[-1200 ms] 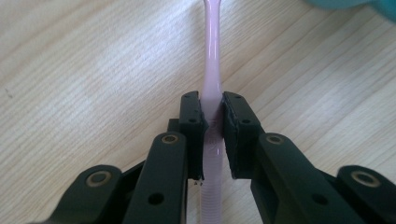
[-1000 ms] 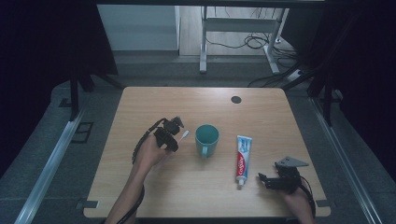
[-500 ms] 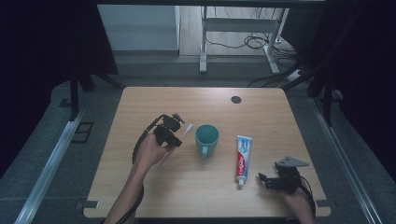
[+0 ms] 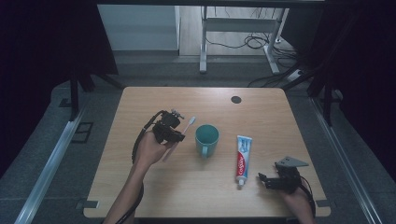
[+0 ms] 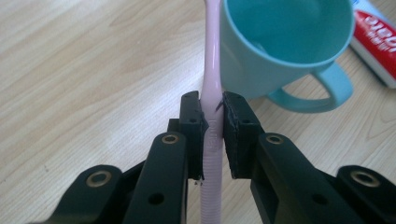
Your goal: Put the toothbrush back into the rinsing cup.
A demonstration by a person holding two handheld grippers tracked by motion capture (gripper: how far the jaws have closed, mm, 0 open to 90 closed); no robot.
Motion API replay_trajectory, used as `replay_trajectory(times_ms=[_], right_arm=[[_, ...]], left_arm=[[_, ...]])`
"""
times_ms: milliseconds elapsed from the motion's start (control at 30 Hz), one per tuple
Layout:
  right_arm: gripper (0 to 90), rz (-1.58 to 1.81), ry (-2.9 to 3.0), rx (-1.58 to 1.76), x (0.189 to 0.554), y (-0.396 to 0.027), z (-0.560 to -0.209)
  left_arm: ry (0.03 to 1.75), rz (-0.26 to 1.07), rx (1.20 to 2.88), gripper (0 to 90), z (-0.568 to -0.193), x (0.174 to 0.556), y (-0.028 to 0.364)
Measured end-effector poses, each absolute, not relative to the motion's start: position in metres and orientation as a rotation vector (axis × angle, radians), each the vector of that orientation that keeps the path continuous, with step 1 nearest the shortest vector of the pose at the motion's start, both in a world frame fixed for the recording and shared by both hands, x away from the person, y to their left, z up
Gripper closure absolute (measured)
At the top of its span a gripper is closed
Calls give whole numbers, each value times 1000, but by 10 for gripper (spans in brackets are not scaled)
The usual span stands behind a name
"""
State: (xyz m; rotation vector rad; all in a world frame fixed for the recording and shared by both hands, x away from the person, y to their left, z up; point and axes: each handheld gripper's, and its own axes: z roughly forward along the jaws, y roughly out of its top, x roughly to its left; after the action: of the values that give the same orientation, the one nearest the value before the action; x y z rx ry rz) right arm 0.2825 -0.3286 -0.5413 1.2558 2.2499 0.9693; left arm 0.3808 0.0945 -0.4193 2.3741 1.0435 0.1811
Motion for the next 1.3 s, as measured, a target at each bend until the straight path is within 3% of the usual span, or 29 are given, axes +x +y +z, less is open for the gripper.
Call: replay_trajectory(times_ms=[1300], right_arm=[[128, 969, 2249, 1252, 283, -329, -541]], left_arm=[[867, 269, 2123, 789, -381, 380, 71]])
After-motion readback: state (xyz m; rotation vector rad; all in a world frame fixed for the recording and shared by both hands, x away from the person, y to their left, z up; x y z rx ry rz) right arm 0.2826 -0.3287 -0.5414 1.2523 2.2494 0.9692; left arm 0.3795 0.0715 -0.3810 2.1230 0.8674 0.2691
